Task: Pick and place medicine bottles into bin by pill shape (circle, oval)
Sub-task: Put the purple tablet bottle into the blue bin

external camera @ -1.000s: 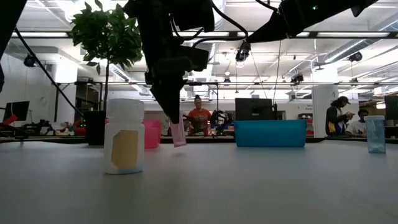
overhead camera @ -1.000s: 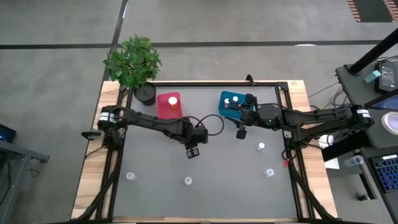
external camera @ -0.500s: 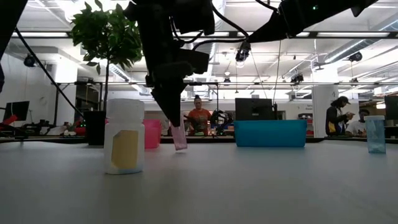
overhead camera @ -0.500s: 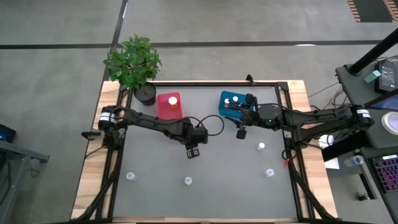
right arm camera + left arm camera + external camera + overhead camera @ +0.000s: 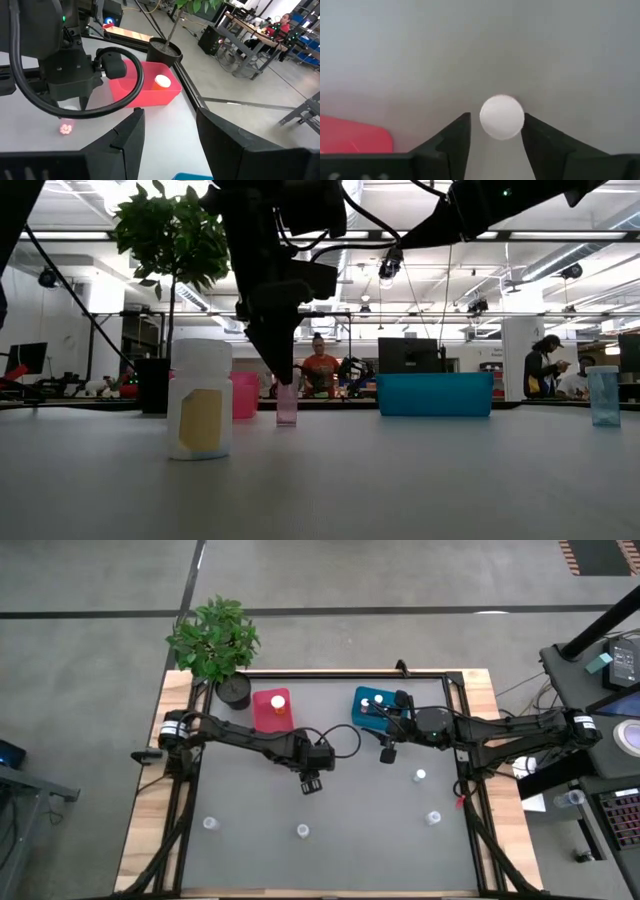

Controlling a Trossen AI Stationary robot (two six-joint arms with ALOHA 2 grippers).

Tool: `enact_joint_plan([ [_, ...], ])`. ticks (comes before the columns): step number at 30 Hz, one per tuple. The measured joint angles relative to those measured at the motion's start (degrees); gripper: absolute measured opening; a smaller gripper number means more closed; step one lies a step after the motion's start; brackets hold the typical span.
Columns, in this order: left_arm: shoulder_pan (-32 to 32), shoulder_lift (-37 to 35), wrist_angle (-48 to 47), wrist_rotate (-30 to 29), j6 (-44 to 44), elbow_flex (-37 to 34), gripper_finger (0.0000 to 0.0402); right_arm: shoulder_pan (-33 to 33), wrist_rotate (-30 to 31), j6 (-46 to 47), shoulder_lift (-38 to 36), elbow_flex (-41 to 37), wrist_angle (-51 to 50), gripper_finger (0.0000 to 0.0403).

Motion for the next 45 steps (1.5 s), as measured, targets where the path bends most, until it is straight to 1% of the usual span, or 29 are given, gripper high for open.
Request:
enact_joint_plan([
  [13, -1.87, -0.81, -0.56, 0.0, 1.46, -0.01, 0.0158, 0.0, 0.0, 1.61, 0.0, 0.0, -0.16, 0.0168],
  [17, -2.47, -1.94, -2.85, 0.0, 1.69, -0.02, 0.0158, 0.01, -0.04, 4.54, 0.0, 0.0, -1.1, 0.0168],
  [19, -2.91, -3.29, -3.67, -0.24, 2.74, -0.11, 0.0158, 0.12, -0.47, 6.71, 0.16, -0.13, -1.8, 0.0168],
  [22, -4.1, -6.29, -2.79, -2.21, 4.5, -0.94, 0.0158, 0.15, -1.56, 11.04, 1.0, -1.34, -2.72, 0.0168],
  [26, -5.2, -11.1, -1.96, -6.1, 6.14, -2.0, 0.0158, 0.15, -1.99, 16.1, 2.57, -3.7, -3.56, 0.0168],
  [28, -5.78, -14.33, -0.06, -8.12, 7.59, -3.8, 0.0158, 0.16, -1.97, 18.34, 3.54, -4.42, -3.61, 0.0168],
  [30, -6.49, -18.0, 4.24, -9.11, 10.62, -6.84, 0.0158, 0.4, -1.98, 20.07, 4.72, -4.71, -3.22, 0.0168],
  [34, -7.87, -26.17, 19.81, -8.67, 19.7, -16.13, 0.0158, 1.02, -2.44, 21.02, 8.15, -3.72, -2.57, 0.0168],
  [39, -7.74, -35.97, 40.29, -8.7, 30.1, -28.16, 0.0158, 2.4, -3.61, 20.28, 14.52, 2.47, -3.25, 0.0168],
  [42, -7.65, -41.09, 48.92, -8.65, 35.8, -34.4, 0.0158, 3.31, -4.09, 18.09, 18.59, 6.75, -4.2, 0.0168],
  [45, -7.51, -45.93, 54.8, -8.69, 39.45, -39.67, 0.0157, 3.46, -4.99, 17.76, 22.78, 10.78, -4.95, 0.0168],
])
